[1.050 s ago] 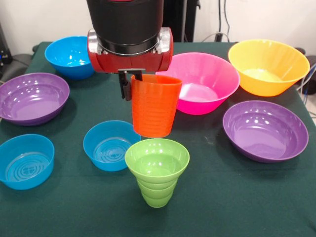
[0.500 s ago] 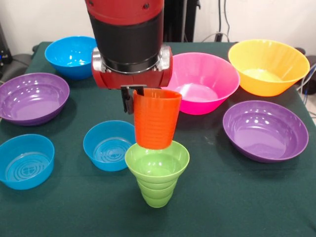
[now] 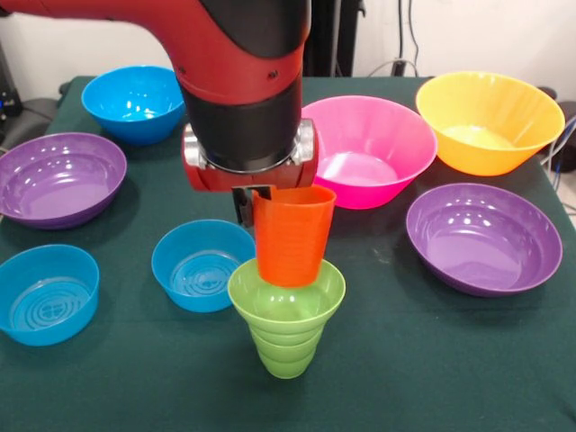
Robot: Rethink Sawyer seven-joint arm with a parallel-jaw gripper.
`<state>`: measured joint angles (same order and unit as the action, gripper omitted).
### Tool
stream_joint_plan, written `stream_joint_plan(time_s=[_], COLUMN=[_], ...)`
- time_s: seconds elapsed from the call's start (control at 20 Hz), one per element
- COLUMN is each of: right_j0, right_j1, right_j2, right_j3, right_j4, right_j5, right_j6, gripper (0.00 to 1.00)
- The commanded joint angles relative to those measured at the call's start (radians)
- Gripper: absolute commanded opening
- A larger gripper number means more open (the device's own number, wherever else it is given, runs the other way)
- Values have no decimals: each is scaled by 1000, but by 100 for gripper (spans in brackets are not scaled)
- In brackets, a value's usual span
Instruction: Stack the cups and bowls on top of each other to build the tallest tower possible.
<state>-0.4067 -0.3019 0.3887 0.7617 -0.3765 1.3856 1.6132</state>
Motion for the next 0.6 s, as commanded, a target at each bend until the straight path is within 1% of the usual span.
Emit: stream_joint_plan(time_s=[0.05, 0.1, 0.15, 0.25, 0.6], right_j0=[26, 28, 20, 17, 25], right_j1=[18, 25, 11, 16, 37], right_j2=[50, 48, 41, 41, 40], right_j3=[6, -3, 34, 42, 3], right_j4=[-43, -47, -43, -43, -49], right_j5=[-62, -57, -78, -92, -71], right_j6=[-196, -192, -190, -190, -184], gripper=[0, 0, 0, 0, 0])
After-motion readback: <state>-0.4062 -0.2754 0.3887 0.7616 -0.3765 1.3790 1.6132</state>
